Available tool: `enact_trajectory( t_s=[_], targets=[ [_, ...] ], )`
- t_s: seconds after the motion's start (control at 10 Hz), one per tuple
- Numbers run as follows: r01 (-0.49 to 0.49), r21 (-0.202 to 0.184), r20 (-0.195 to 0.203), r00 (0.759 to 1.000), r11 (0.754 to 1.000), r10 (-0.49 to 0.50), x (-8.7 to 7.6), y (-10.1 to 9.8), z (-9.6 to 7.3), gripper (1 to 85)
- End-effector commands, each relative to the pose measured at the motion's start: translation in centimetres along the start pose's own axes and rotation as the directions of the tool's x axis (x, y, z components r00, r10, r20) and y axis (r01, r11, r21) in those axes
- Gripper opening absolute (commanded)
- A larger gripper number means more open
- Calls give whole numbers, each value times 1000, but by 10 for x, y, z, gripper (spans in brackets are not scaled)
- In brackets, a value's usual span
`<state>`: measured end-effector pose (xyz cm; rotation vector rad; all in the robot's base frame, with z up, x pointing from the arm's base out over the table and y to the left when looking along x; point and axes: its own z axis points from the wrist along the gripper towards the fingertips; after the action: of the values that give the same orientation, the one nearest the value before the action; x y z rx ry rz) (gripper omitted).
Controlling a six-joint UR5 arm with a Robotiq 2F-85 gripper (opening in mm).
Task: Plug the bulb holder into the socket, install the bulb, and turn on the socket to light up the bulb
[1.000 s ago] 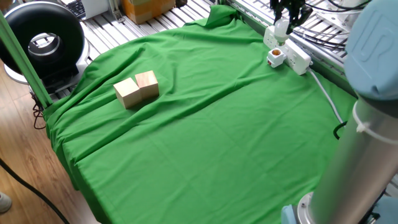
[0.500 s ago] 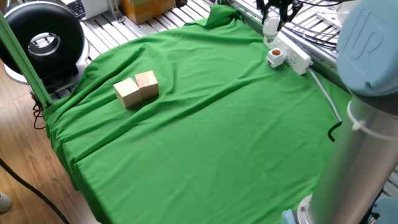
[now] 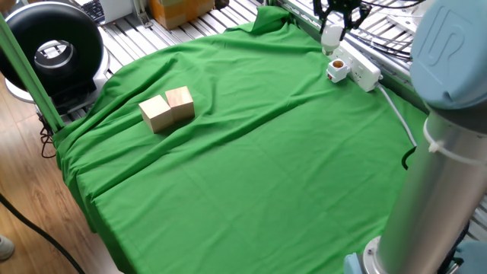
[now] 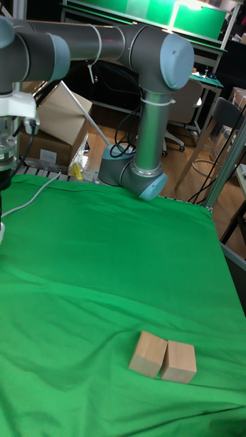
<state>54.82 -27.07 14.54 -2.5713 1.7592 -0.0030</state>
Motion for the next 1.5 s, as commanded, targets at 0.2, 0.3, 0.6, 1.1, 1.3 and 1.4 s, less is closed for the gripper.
enact_trajectory(
  t_s=[0.2, 0.3, 0.6, 1.1, 1.3, 1.4],
  targets=[
    [64, -18, 40, 997, 998, -64, 1, 15, 10, 10],
    [69, -25, 46, 997, 997, -68, 2, 19, 14, 10],
    [85, -45, 32, 996, 995, -83, 9, 30, 16, 10],
    [87, -46, 50, 995, 995, -85, 6, 27, 21, 10],
    [90, -55, 53, 995, 994, -87, 7, 28, 24, 10],
    [87, -57, 53, 995, 995, -84, 6, 28, 24, 10]
  ],
)
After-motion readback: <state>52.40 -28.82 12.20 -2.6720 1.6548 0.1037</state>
